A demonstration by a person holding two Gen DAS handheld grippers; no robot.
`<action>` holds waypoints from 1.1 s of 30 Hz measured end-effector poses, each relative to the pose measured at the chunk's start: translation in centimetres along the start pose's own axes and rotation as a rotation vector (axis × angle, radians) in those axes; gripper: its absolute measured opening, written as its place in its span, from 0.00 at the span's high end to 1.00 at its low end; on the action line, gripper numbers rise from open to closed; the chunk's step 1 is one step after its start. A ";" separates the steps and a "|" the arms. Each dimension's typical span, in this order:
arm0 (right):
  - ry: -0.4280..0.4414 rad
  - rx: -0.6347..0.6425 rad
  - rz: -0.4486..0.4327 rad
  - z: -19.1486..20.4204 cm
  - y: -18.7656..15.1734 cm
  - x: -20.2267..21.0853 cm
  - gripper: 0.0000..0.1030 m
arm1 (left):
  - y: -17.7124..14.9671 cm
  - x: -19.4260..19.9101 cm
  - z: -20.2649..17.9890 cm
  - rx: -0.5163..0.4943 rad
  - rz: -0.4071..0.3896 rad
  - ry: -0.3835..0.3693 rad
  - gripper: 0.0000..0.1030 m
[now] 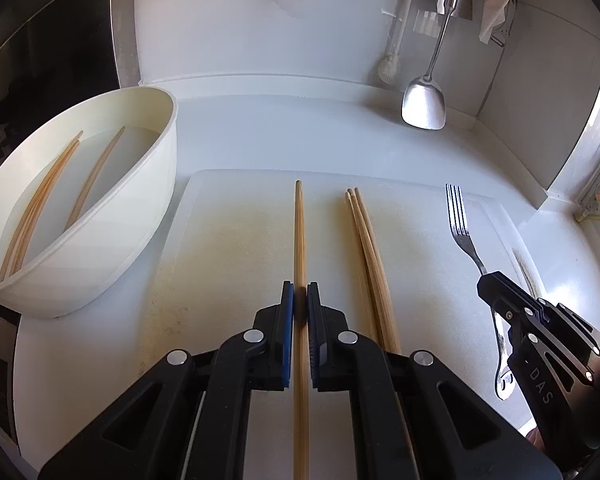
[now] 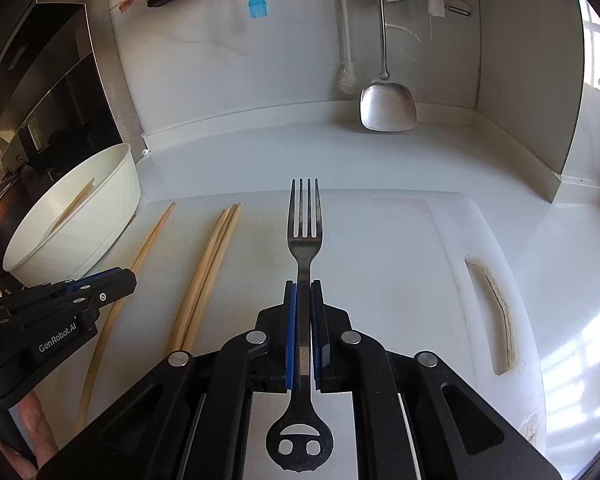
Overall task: Organize utensils
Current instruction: 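Lower the right tool onto the steel fork and close on its handle, then lift the fork with the right tool and carry it over the bowl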
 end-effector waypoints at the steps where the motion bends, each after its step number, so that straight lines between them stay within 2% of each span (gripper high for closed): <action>1: 0.002 0.002 -0.002 0.1 0.1 0.1 0.94 | 0.1 0.2 0.0 0.002 -0.002 0.000 0.93; 8: 0.026 0.023 -0.021 1.0 2.3 1.8 0.94 | 1.6 2.4 0.2 0.022 -0.024 -0.003 0.93; 18: 0.113 0.101 -0.077 4.7 8.7 4.5 0.94 | 6.3 7.7 3.0 0.102 -0.099 0.036 0.93; 28: 0.192 0.152 -0.103 13.6 14.8 2.9 0.94 | 11.8 10.2 11.1 0.165 -0.158 0.081 0.93; 33: 0.207 0.121 -0.095 19.1 17.6 0.5 0.94 | 14.7 9.9 16.5 0.147 -0.144 0.084 0.93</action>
Point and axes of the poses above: each gripper's, at about its wrist camera, not at the fingertips, and x roughly against the way its jaws point, z to its left, y to its top, the point moved 8 cm from there along -x, roughly the way its jaws point, and after that the axes turned 12 degrees about x, right-handed, at the moved point
